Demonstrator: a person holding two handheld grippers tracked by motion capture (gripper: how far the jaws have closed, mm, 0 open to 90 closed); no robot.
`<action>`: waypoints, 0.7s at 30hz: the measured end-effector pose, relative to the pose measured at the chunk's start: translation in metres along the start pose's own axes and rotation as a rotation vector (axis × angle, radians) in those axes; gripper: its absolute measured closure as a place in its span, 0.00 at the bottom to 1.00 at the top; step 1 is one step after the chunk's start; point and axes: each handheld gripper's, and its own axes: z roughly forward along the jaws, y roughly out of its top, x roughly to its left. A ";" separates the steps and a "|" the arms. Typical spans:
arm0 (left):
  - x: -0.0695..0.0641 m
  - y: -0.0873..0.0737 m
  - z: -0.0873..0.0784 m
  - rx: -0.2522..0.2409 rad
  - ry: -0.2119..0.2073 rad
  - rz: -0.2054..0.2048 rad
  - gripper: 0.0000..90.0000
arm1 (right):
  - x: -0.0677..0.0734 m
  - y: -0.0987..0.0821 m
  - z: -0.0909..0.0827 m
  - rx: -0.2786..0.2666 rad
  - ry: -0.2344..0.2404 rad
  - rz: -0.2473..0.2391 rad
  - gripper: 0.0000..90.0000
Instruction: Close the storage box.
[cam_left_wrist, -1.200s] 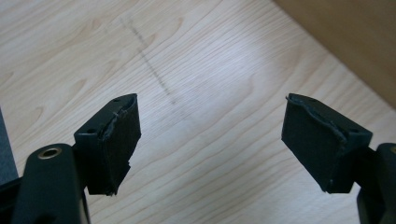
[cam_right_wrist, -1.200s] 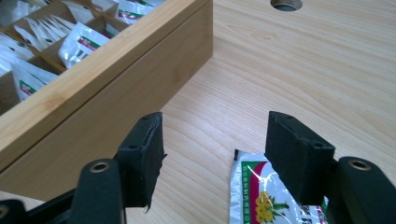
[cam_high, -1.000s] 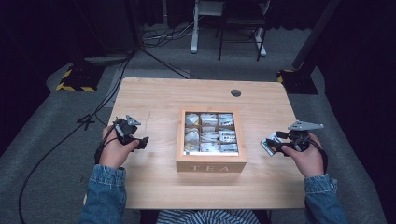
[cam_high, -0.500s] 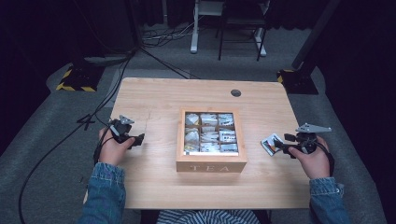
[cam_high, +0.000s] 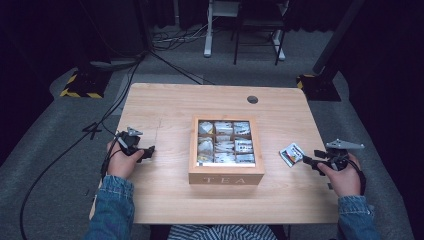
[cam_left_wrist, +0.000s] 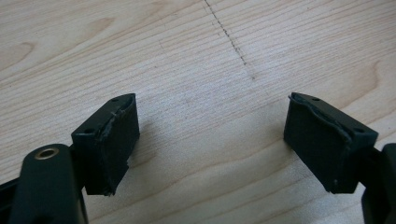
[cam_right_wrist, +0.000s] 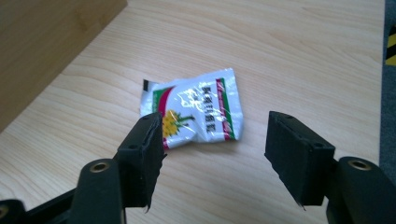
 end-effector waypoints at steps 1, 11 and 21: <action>0.000 -0.001 0.001 -0.012 0.003 -0.004 0.19 | -0.002 -0.003 0.000 0.004 -0.003 0.004 0.43; 0.000 -0.003 0.004 -0.039 0.000 0.000 0.15 | -0.010 -0.021 0.006 0.028 -0.014 0.021 0.42; 0.000 -0.002 0.004 -0.039 -0.004 0.004 0.14 | -0.012 -0.029 0.017 0.092 -0.002 -0.020 0.39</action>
